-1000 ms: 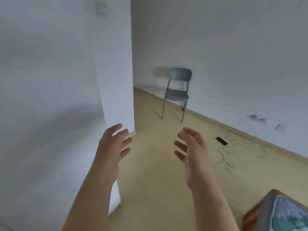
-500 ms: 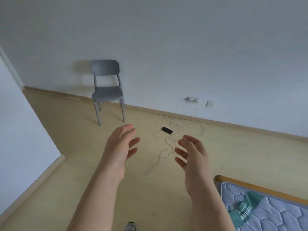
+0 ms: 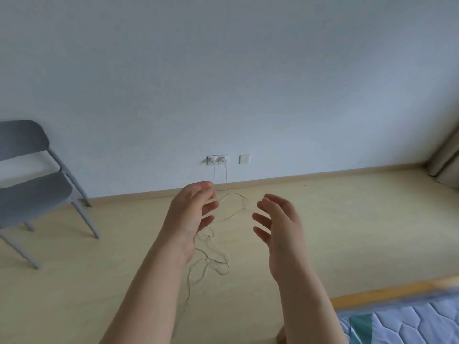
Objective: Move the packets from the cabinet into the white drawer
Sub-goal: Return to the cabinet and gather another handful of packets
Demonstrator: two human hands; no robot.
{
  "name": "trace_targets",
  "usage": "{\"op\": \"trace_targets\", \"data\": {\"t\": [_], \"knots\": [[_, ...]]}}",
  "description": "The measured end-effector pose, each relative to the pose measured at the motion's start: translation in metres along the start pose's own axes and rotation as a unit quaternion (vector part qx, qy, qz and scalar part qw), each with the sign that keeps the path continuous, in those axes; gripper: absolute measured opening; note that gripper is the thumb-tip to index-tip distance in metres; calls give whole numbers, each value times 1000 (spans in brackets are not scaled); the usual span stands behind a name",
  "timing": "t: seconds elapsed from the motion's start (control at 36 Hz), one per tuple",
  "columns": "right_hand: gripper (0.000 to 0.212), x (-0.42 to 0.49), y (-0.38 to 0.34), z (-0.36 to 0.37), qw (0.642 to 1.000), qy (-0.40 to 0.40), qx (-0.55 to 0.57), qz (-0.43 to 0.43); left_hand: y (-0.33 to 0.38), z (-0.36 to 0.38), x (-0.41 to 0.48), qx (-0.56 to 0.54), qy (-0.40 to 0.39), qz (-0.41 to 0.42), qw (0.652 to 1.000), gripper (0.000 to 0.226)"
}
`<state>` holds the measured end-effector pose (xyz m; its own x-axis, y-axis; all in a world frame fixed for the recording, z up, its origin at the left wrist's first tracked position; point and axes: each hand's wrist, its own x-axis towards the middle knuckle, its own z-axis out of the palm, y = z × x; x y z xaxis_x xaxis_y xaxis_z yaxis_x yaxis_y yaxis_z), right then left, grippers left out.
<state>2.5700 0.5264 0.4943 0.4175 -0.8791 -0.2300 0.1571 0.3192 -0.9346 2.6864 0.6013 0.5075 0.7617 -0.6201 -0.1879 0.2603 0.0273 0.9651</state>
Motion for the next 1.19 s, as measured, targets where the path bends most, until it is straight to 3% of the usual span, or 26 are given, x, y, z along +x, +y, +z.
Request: {"op": "trace_targets", "data": {"t": [0.44,0.67,1.06,1.19], "knots": [[8,295,-102,-55,993,88,35,-71,18,221,255,37,-117,10,992,10],[9,415,-126,-104,984,165,38,-61,-1,332,367,50,-174,-37,983,10],[9,672,-218,-188,947,294,61,-116,8,574,580,83,-322,-16,943,12],[9,720,-239,-240,920,364,86,-121,-11,667,611,90,-384,-66,916,12]]}}
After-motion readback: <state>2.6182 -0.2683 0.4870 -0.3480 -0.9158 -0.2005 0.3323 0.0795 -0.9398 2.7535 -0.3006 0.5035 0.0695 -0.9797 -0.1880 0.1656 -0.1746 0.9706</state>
